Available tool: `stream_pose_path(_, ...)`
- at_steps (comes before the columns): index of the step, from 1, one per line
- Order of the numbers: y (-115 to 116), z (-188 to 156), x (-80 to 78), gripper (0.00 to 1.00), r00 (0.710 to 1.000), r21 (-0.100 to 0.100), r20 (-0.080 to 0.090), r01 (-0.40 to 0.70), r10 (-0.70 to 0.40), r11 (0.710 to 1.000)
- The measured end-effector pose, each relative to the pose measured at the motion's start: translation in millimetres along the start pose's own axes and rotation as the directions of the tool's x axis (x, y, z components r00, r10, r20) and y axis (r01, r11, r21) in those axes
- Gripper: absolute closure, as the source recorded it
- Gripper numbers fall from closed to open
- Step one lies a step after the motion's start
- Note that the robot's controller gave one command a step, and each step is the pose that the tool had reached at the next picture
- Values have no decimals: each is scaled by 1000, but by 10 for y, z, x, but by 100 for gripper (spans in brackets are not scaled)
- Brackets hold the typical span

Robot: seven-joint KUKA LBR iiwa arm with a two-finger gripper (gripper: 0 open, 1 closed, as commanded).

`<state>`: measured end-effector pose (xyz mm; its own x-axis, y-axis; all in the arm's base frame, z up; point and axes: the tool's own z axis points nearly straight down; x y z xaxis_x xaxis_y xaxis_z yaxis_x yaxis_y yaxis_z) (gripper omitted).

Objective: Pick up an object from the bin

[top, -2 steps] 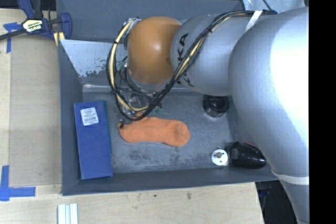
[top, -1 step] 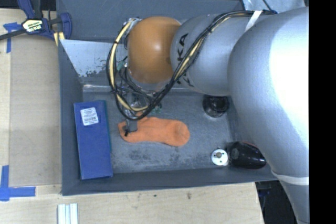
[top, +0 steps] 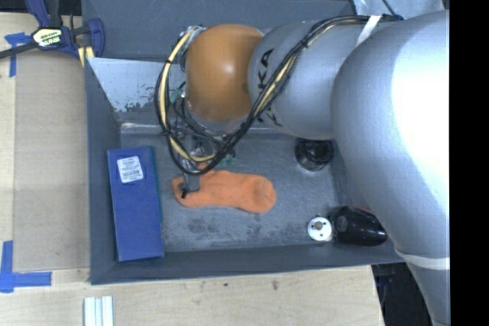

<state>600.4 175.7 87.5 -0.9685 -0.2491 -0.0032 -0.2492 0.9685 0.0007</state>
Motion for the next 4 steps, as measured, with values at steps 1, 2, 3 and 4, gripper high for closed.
stream_pose_path(1, -110, 54, 155, 0, 998, -1, 3, -60, 60, 998)
stream_pose_path(2, -202, 163, 637, 100, 1000, 0, 1, 17, -17, 1000)
stream_pose_path(3, -202, 163, 637, 100, 1000, 0, 1, 16, -16, 1000)
stream_pose_path(4, -153, -316, 611, 100, 1000, 1, -8, 16, -16, 1000)
